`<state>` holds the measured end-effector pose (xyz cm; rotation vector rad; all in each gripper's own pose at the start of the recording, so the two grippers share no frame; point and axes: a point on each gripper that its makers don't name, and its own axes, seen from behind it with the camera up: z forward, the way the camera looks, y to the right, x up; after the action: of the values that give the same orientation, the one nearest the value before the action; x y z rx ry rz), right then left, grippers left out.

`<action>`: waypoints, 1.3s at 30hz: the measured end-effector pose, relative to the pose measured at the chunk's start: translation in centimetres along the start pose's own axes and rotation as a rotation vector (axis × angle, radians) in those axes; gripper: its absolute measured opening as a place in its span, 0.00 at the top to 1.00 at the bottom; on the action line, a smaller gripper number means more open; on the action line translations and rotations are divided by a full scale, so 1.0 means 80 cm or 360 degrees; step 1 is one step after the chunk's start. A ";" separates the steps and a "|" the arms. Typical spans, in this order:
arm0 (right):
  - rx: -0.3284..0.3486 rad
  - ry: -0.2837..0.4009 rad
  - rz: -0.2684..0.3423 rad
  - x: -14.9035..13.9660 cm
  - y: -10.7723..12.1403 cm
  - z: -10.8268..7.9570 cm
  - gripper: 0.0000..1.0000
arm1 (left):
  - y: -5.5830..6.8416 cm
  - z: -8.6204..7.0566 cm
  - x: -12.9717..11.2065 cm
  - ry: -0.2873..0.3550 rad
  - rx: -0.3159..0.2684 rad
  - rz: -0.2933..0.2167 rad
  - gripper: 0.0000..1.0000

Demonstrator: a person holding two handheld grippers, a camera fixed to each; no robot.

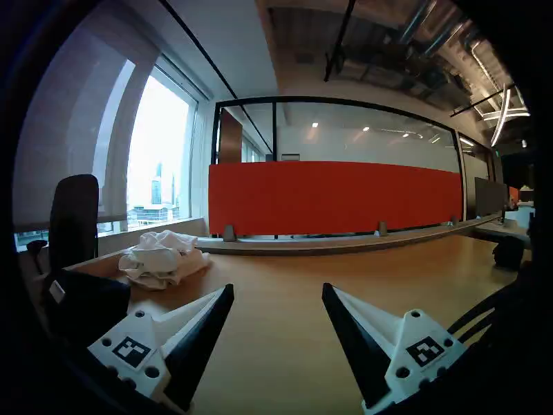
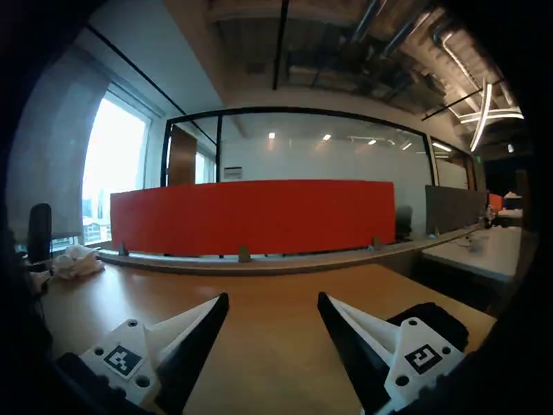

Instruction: Fold towel

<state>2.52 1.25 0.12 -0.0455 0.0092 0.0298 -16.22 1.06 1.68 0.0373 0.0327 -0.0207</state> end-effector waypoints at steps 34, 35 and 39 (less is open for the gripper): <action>0.0024 -0.0026 -0.0029 -0.047 -0.005 0.006 0.00 | 0.000 -0.001 -0.001 0.0000 0.0000 0.0000 0.05; 0.0024 -0.0025 -0.0030 -0.047 -0.004 0.005 0.00 | 0.000 -0.001 -0.001 0.0000 0.0000 0.0001 0.05; 0.0025 -0.0020 -0.0029 -0.048 -0.003 0.001 0.00 | 0.000 -0.001 0.000 0.0000 0.0000 0.0000 0.05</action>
<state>-1.29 0.88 0.28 -0.0297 -0.0034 0.0119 -16.26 1.09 1.61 0.0375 0.0328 -0.0204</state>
